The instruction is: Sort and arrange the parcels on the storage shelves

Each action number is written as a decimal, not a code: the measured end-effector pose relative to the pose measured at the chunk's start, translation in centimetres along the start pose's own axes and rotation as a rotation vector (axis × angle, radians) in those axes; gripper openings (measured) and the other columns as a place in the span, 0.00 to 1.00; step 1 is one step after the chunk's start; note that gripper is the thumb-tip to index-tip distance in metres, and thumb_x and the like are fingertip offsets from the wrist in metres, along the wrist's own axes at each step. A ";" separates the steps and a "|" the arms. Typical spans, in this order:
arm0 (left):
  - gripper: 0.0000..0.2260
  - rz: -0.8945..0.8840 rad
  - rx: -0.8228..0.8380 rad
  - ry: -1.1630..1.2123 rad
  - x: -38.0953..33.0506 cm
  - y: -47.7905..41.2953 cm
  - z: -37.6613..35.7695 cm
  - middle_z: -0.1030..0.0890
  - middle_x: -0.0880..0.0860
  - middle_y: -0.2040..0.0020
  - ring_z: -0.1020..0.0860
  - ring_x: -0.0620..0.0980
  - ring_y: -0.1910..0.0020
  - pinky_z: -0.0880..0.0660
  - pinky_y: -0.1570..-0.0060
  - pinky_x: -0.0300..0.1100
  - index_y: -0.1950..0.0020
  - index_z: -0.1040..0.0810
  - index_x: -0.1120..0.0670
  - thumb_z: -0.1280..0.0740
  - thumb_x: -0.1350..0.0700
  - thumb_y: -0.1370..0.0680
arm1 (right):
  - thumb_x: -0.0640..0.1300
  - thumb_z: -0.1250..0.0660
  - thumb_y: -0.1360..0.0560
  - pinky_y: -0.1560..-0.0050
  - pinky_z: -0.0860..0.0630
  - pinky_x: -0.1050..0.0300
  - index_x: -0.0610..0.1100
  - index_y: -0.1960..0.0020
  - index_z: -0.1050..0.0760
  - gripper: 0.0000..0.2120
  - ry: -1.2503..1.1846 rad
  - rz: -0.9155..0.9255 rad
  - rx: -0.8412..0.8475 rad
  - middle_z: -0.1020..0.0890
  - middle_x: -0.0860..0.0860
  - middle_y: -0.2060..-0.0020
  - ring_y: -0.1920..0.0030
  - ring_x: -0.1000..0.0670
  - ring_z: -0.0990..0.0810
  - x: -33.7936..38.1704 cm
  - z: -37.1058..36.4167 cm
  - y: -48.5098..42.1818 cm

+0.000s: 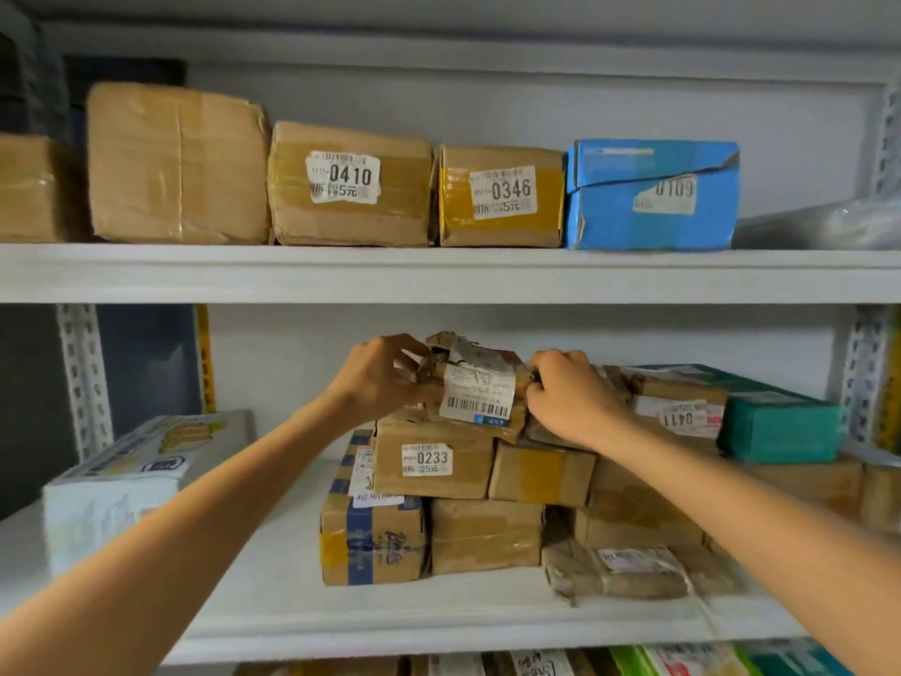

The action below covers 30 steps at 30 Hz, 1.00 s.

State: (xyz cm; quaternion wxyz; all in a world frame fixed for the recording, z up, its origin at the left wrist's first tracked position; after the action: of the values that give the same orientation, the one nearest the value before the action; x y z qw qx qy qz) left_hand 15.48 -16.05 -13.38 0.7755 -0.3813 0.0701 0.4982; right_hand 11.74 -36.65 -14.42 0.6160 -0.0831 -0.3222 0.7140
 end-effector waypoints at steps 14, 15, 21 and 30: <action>0.10 0.315 -0.023 0.705 0.7 2.5 -0.8 0.14 0.55 0.59 0.15 0.50 0.60 0.19 0.57 0.41 0.51 0.20 0.63 0.30 0.55 0.25 | 0.41 0.23 0.31 0.60 0.18 0.57 0.41 0.50 0.19 0.12 -1.035 -0.454 -0.246 0.15 0.47 0.56 0.60 0.51 0.16 1.6 -0.7 1.7; 0.11 0.306 0.017 0.704 0.7 3.2 -0.8 0.14 0.56 0.58 0.15 0.51 0.59 0.18 0.57 0.42 0.49 0.21 0.65 0.30 0.57 0.24 | 0.39 0.23 0.32 0.57 0.18 0.56 0.41 0.45 0.20 0.17 -1.074 -0.488 -0.226 0.16 0.46 0.51 0.57 0.50 0.17 1.6 -1.0 2.1; 0.11 0.346 0.016 0.796 0.3 4.6 -0.3 0.17 0.55 0.59 0.18 0.52 0.59 0.21 0.60 0.40 0.54 0.24 0.60 0.38 0.52 0.20 | 0.30 0.26 0.34 0.44 0.22 0.46 0.43 0.63 0.26 0.12 -1.116 -0.557 -0.117 0.17 0.48 0.63 0.55 0.46 0.19 2.2 -1.8 4.7; 0.16 0.343 0.066 0.849 0.9 7.6 -1.0 0.18 0.57 0.51 0.17 0.51 0.57 0.19 0.64 0.37 0.46 0.24 0.60 0.27 0.69 0.31 | 0.24 0.32 0.33 0.50 0.21 0.49 0.46 0.46 0.29 0.23 -1.122 -0.435 0.002 0.19 0.45 0.49 0.46 0.44 0.21 2.4 -1.8 6.7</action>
State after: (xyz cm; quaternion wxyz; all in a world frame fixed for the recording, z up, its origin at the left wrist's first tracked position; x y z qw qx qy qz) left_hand 9.93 -14.50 -18.47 0.5963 -0.5096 0.4597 0.4164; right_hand 6.56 -33.96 -18.95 0.4838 0.3748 -0.6072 0.5067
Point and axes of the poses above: each hand's wrist, its own y-axis away from the middle knuckle, its own z-axis out of the back of the hand, x = y × z, the point moved 4 cm from there along -y, towards the middle knuckle
